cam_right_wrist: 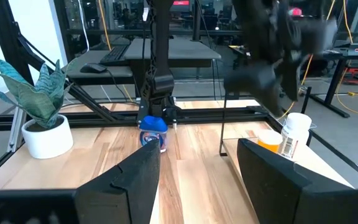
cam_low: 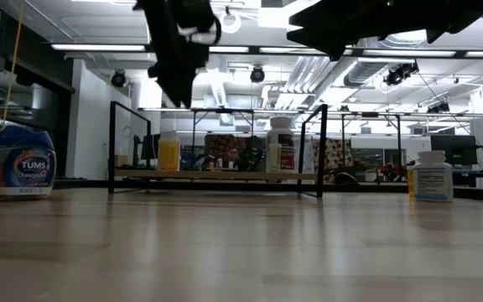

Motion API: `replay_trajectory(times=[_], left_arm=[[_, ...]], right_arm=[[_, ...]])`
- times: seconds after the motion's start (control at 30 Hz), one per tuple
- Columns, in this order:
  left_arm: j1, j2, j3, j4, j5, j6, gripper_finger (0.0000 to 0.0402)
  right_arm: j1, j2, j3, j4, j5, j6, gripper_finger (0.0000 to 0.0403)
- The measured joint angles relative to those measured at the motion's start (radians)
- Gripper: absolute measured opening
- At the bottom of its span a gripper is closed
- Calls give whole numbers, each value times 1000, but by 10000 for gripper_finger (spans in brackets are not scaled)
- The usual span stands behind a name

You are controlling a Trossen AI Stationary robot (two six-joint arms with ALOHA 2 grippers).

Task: Pick and place medicine bottles onto shelf by color
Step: Put the small white pill bottle on the shelf

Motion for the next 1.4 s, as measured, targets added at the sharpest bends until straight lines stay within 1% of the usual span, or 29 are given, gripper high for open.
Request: replay_trajectory(times=[0.13,0.23,0.33,0.5,0.6,0.67,0.77,0.9,1.03,1.13,1.23,1.4], left_arm=[[-66,-103,-63,154,62,-8,264],[-136,-196,-175,363,114,-17,264],[-208,-294,-332,596,171,-38,264],[-329,-431,-636,999,289,-83,264],[-384,-491,-780,1188,396,-94,264],[-414,-525,-849,1274,457,-95,264],[-458,-553,-910,1362,503,-65,264],[-496,-583,-914,1400,536,-39,264],[-522,-591,-913,1415,533,-4,264],[-526,-592,-913,1414,534,-6,264],[-525,-592,-913,1413,531,-6,264],[-525,-592,-913,1413,531,21,264]], right_arm=[[0,0,0,0,0,0,206],[0,0,0,0,0,0,206],[0,0,0,-1,0,0,206],[0,0,0,-2,0,0,206],[0,0,0,-2,0,0,206],[0,0,0,-2,0,0,206],[0,0,0,-2,0,0,206],[0,0,0,-2,0,0,206],[0,0,0,-1,30,0,206],[0,0,0,-1,90,0,206],[0,0,0,-7,129,0,206],[0,0,0,-25,143,0,206]])
